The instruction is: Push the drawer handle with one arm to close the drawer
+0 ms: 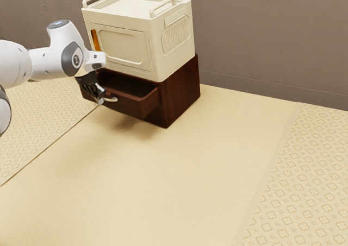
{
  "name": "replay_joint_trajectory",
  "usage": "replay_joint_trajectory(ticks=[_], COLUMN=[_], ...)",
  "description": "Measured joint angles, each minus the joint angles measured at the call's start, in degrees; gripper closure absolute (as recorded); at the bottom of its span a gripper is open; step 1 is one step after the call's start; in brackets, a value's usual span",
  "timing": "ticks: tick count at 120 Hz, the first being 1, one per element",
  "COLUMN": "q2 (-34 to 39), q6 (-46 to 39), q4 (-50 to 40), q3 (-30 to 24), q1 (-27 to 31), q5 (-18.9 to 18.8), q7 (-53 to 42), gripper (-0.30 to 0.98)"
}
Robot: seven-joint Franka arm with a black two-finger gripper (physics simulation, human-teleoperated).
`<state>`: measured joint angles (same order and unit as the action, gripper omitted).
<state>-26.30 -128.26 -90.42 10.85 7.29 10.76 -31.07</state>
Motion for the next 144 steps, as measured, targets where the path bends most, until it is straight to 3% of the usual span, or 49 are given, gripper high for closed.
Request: replay_joint_trajectory(ticks=[144], q2=[-18.53], q6=[7.94], q4=[28.82], q3=[-4.38], q1=[3.82], q5=[0.84], q7=[-0.54], gripper=[0.79])
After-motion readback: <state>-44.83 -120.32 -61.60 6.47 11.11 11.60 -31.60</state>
